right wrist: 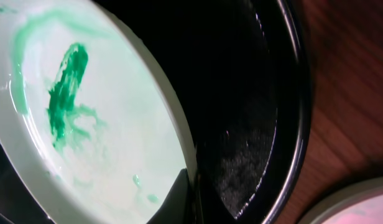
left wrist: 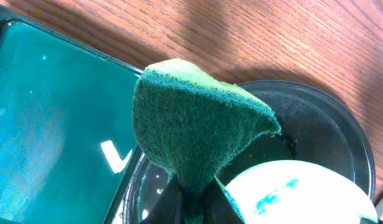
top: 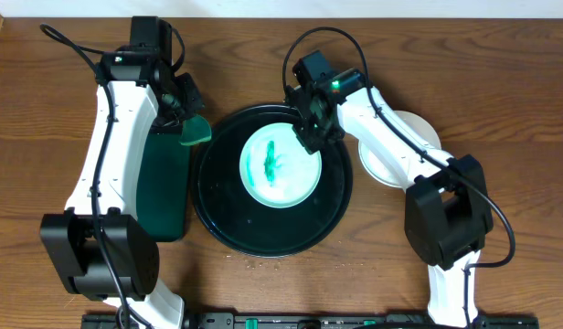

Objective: Clean dirty plates on tray and stack at the side

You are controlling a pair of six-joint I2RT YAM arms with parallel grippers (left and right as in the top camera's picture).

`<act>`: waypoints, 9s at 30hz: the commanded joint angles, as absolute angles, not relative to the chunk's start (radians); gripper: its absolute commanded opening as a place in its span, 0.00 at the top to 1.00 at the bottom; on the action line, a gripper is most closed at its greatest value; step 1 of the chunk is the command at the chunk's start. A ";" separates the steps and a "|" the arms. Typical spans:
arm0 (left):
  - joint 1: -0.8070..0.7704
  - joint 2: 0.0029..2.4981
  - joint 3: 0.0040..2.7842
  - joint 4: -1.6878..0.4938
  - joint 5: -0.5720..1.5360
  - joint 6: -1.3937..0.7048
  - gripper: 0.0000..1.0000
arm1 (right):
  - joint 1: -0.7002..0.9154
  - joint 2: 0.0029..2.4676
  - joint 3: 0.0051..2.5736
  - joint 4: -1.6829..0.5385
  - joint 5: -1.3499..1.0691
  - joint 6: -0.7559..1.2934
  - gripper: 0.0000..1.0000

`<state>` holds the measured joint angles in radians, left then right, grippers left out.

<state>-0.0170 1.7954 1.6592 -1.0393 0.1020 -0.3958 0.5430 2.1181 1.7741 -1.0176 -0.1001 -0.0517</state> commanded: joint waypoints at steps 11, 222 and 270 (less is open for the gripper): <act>-0.020 1.790 1.653 -1.035 0.097 -0.405 0.93 | 0.564 2.190 1.790 -1.019 -0.224 -0.069 0.60; -0.377 1.869 1.480 -0.942 -0.225 -0.434 0.93 | 0.537 2.206 1.620 -0.867 -0.218 0.344 0.99; -0.106 1.760 1.572 -0.948 0.012 -0.463 0.93 | 1.096 1.734 1.641 -1.093 1.259 0.272 0.99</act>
<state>-0.1120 1.7653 1.5665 -0.9447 0.0135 -0.4419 1.1183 1.7638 1.6341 -1.0412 1.4303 0.2108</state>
